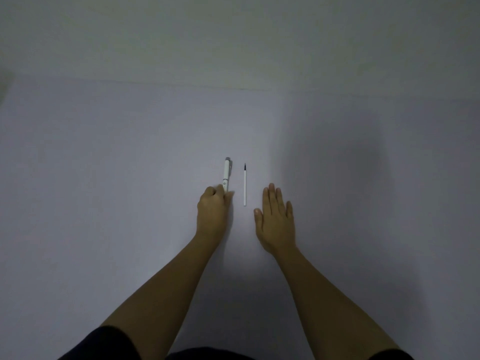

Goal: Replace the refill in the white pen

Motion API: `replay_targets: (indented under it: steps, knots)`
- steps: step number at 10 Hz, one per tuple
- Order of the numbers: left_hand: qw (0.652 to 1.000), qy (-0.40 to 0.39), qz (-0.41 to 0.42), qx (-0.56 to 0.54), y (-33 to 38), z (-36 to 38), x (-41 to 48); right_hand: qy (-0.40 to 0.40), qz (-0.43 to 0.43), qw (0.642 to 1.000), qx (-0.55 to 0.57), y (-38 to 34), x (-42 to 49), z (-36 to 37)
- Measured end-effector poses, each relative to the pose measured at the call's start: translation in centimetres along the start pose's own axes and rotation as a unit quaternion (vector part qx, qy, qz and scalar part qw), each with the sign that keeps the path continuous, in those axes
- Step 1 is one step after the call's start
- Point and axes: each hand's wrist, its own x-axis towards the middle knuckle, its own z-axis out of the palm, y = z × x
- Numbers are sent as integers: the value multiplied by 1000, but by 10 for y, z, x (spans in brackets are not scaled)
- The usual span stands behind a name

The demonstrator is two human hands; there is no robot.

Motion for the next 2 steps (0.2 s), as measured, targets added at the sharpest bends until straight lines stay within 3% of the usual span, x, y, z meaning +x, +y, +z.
replay_targets:
  steps: [1, 2]
  knots:
    - [998, -10, 19, 51, -7, 10, 1, -34, 4, 999, 2, 7, 2, 10]
    - [998, -32, -16, 58, -17, 22, -1, -96, 20, 995, 24, 15, 4, 19]
